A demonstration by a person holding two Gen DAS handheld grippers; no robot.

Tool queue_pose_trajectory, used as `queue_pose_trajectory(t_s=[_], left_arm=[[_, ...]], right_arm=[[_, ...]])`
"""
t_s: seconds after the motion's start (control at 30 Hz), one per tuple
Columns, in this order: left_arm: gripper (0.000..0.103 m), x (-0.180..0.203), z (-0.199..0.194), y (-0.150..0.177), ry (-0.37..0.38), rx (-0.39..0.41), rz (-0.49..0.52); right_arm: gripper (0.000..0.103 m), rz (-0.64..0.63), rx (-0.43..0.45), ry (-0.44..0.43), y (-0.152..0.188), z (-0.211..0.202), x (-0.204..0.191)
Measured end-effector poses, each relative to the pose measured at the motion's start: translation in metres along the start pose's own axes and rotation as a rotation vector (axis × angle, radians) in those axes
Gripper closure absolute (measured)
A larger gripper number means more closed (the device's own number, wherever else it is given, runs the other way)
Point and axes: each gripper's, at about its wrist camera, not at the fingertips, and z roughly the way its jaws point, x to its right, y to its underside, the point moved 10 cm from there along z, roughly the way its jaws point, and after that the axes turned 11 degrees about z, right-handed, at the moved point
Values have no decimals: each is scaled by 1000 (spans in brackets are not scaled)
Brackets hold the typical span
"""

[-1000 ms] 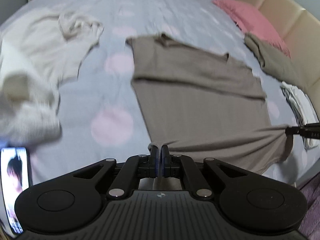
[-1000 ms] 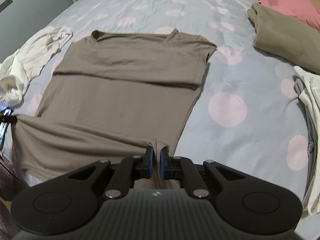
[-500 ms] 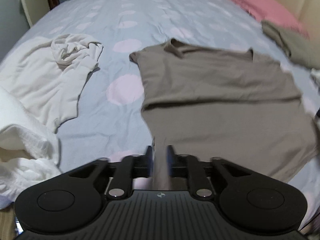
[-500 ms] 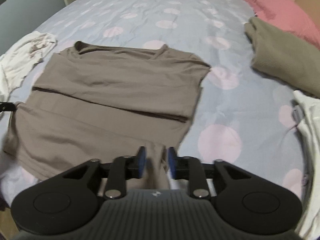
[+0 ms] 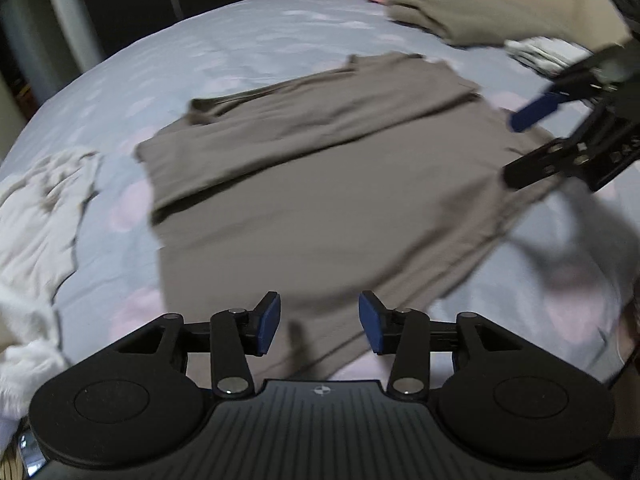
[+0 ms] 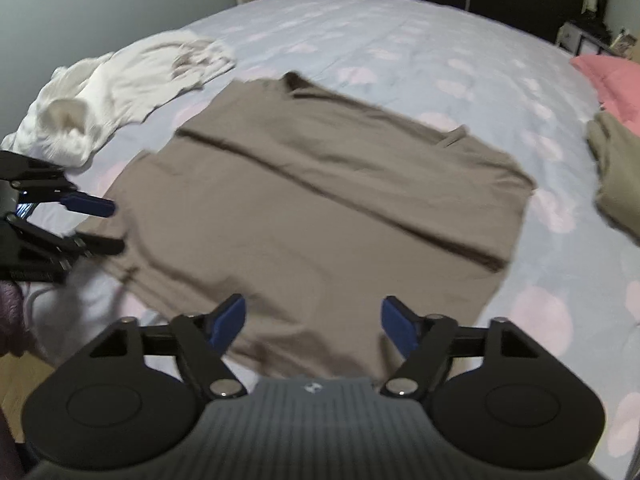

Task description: Fold clothes

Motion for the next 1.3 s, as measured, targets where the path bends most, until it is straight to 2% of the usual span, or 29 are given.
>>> queue_pose_trajectory(t_s=[0.07, 0.17, 0.23, 0.3, 0.53, 0.67, 0.8, 0.97, 1.03, 1.07, 1.1, 1.13, 1.23, 1.3], left_arm=[[53, 4, -1, -2, -4, 17, 17], [43, 2, -4, -5, -44, 53, 28], [41, 1, -5, -6, -72, 68, 41], [41, 1, -6, -7, -88, 81, 60], [41, 7, -6, -10, -85, 97, 115], [41, 9, -9, -10, -31, 120, 105], [46, 12, -10, -7, -13, 117, 140], [56, 24, -4, 0, -16, 89, 238], [59, 28, -1, 3, -28, 81, 277], [64, 30, 0, 4, -34, 78, 292], [67, 30, 1, 4, -38, 76, 302], [72, 31, 2, 5, -38, 75, 307], [77, 32, 5, 4, -32, 72, 322], [78, 35, 8, 5, -35, 72, 347]], right_arm=[[19, -14, -7, -17, 3, 3, -11], [19, -46, 35, -61, 1, -1, -24], [17, -58, 61, -72, -1, -2, -29], [13, -89, 97, -29, -3, -1, -32], [7, -315, 193, 17, -4, -9, -61], [7, -335, 155, -124, 4, -11, -73], [7, -369, 124, -79, 7, -8, -74], [10, -400, 119, -83, 13, -10, -78], [26, -421, 118, -76, 15, -10, -80], [39, -436, 112, -68, 17, -8, -80], [47, -450, 102, -61, 20, -6, -81], [49, -462, 91, -58, 22, -4, -81], [60, -508, 66, -57, 30, 0, -84], [71, -537, 53, -36, 34, 5, -84]])
